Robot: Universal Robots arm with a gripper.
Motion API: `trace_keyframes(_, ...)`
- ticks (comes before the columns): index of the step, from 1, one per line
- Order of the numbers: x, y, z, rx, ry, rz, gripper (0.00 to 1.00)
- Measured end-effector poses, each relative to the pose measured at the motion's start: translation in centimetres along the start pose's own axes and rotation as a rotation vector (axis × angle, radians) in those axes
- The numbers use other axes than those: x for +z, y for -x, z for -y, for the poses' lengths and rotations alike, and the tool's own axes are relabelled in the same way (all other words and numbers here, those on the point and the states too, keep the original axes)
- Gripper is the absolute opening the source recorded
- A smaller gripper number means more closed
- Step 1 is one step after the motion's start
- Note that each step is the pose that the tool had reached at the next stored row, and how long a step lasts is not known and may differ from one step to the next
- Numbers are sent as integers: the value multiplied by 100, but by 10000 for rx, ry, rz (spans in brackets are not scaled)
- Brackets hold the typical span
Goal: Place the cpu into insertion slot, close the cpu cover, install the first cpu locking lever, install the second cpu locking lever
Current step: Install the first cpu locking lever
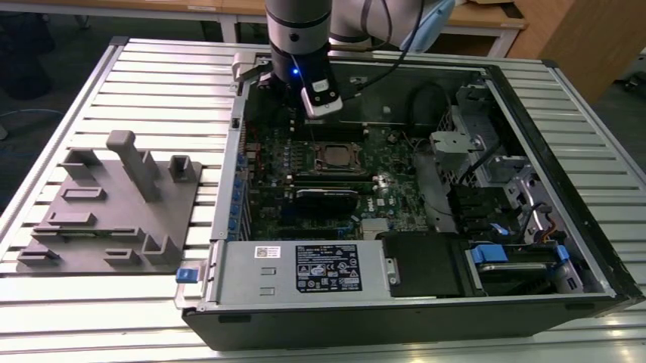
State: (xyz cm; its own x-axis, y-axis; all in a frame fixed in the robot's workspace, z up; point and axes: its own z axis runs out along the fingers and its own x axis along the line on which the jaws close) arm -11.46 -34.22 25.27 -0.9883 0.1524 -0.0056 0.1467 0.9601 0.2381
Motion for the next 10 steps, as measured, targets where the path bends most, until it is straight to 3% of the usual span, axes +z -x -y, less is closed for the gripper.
trace_keyframes(10, 7, 146, -22, 1, -1, 1, 11)
